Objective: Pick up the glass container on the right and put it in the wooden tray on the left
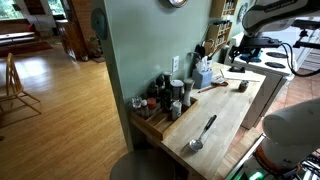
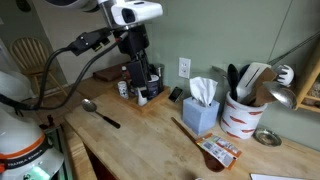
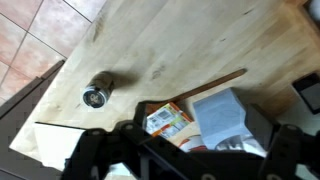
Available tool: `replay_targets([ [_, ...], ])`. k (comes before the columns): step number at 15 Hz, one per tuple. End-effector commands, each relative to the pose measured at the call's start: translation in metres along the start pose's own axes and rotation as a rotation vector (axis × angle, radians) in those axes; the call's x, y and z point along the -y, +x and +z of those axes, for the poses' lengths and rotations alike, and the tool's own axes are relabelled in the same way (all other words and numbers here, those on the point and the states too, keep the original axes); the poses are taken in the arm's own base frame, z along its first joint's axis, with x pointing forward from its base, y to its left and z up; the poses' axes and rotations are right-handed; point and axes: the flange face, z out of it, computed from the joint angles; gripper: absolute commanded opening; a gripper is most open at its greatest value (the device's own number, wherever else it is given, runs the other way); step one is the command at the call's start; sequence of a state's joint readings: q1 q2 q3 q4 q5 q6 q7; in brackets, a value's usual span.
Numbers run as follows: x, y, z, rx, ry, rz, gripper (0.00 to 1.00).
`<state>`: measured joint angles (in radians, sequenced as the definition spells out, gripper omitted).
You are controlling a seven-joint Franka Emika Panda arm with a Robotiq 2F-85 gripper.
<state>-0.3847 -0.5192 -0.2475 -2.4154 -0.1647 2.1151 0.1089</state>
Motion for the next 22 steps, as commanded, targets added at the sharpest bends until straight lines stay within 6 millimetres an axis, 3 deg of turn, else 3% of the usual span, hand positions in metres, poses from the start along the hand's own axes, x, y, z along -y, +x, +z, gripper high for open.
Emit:
replay_targets([
  [1,-0.033,0.012,0.029,0.010,-0.072,0.132,1.00],
  [6,-0.089,0.026,0.067,0.040,-0.084,0.320,1.00],
  [7,-0.071,0.017,0.052,0.030,-0.060,0.262,1.00],
  [9,-0.086,0.020,0.063,0.043,-0.070,0.295,1.00],
  [14,-0.088,0.024,0.066,0.046,-0.077,0.305,1.00],
  [22,-0.086,0.077,0.123,0.078,-0.153,0.414,1.00],
])
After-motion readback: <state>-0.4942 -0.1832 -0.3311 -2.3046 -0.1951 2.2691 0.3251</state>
